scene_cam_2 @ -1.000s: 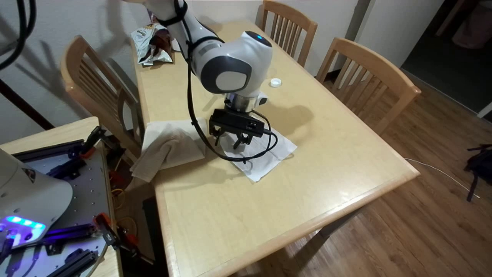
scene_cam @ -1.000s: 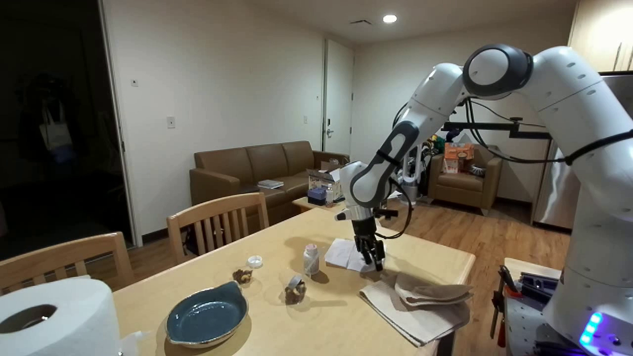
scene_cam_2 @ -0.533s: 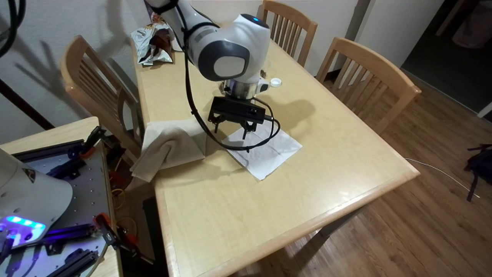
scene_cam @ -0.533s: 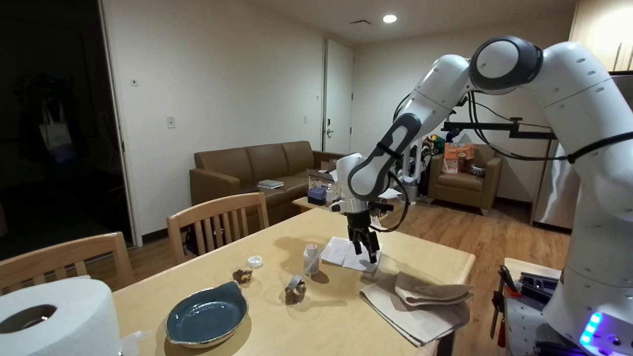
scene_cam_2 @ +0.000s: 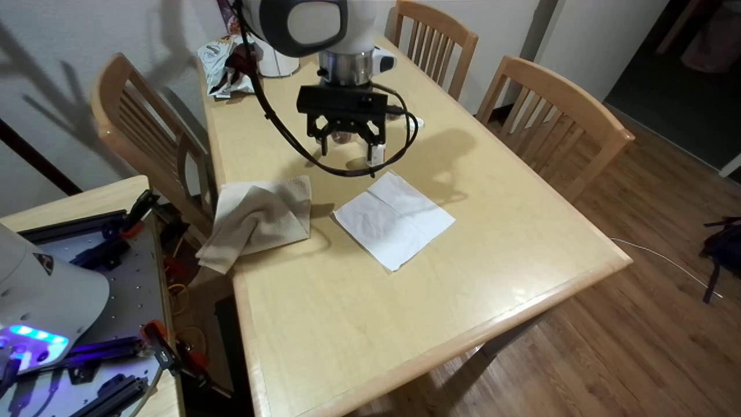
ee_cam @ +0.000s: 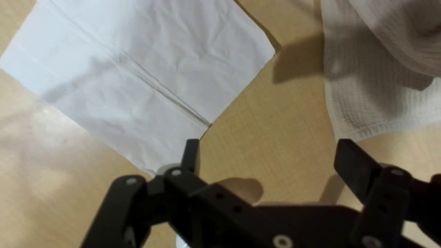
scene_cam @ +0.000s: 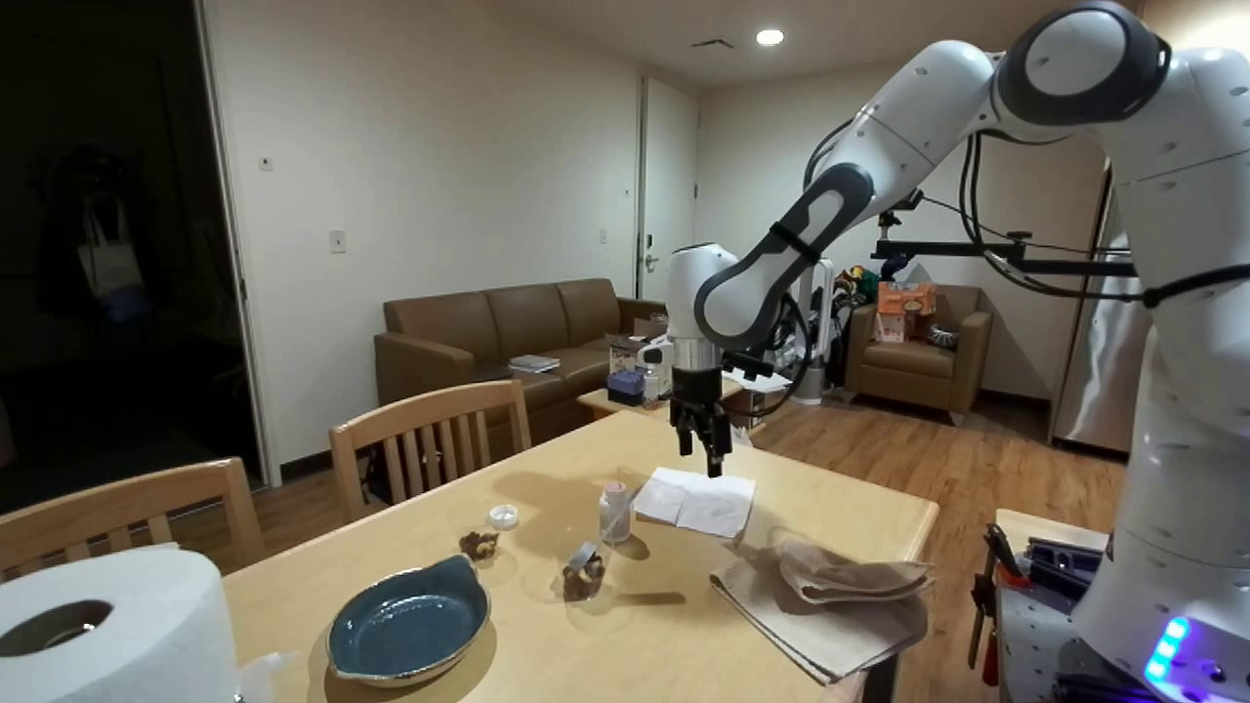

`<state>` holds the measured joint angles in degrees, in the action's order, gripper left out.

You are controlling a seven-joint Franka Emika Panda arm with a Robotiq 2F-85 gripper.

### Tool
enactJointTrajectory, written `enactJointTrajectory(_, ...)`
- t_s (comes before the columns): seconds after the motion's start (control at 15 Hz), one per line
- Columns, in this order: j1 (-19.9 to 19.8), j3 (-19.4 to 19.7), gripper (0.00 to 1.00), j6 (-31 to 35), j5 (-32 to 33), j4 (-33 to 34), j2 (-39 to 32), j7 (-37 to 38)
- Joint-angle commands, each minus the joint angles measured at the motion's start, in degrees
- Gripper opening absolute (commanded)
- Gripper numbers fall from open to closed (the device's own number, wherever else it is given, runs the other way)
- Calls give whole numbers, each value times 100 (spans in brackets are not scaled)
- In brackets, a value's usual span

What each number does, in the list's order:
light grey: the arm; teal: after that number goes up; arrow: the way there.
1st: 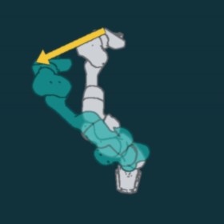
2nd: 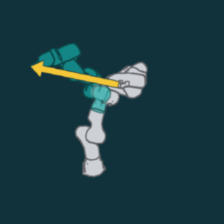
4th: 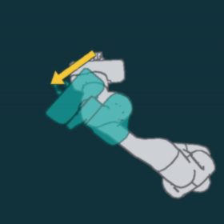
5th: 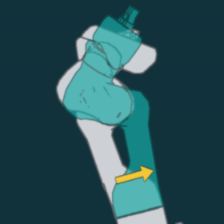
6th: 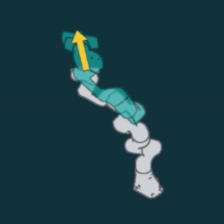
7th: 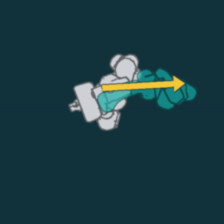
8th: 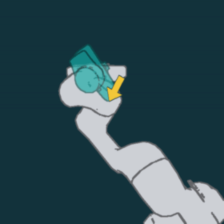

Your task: Unfold tissue square on the right side of the table

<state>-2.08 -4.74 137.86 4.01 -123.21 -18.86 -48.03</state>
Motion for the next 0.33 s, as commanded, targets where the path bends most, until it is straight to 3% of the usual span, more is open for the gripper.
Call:
enactJointTrajectory(0.0,-22,-27,100,-16,11,-45,73,15)
enactJointTrajectory(0.27,-24,-22,100,-4,11,-101,97,17)
